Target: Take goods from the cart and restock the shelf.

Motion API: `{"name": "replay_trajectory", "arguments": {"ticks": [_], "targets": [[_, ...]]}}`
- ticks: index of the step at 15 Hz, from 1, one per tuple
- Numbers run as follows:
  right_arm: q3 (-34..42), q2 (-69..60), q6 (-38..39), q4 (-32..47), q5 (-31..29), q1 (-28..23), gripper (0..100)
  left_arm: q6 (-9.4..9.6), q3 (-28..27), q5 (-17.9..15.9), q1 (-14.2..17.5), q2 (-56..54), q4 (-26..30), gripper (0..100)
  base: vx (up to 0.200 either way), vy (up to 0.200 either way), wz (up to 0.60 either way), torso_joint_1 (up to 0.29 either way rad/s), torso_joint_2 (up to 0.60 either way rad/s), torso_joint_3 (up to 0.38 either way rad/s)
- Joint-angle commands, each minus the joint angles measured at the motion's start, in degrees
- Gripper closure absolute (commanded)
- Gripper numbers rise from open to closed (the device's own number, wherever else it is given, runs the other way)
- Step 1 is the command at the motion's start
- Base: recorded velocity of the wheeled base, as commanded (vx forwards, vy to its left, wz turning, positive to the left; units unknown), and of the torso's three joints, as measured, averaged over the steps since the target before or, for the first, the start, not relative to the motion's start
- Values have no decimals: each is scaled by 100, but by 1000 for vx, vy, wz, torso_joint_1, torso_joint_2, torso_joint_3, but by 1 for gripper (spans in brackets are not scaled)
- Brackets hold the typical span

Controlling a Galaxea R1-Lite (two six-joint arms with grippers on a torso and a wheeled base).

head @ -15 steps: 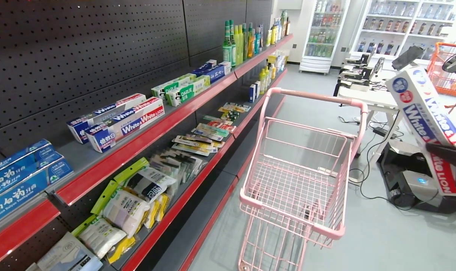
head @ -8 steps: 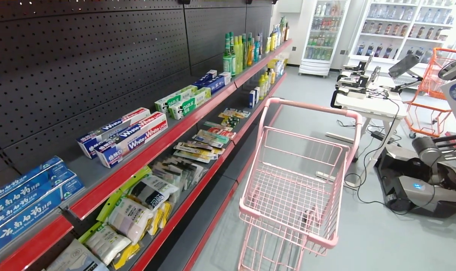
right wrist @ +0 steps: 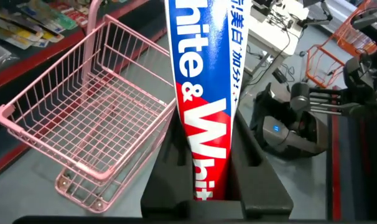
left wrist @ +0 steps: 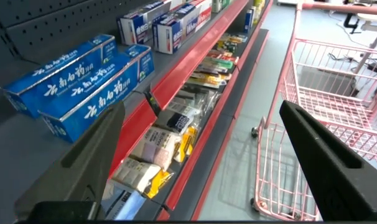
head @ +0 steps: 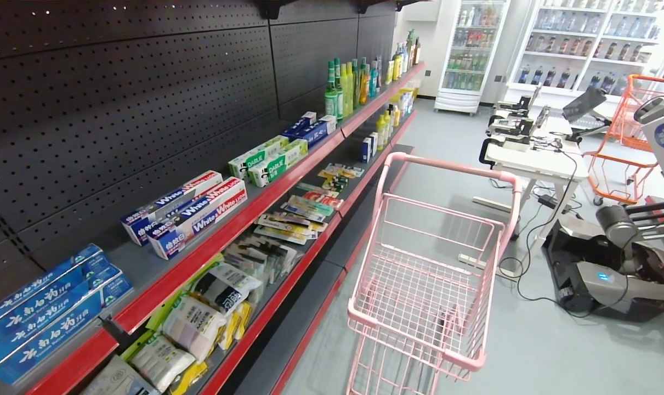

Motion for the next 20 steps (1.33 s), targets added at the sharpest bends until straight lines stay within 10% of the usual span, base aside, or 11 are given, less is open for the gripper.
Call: {"name": "replay_trajectory", "arguments": {"ticks": [1, 20], "targets": [[16, 94, -3, 5, 3, -2, 100, 13, -7, -4, 2, 7, 1, 0, 0, 0, 0, 168, -334, -188], [350, 182, -407, -31, 12, -116, 100, 30, -7, -4, 2, 7, 1, 0, 0, 0, 95, 91, -182, -97]]}}
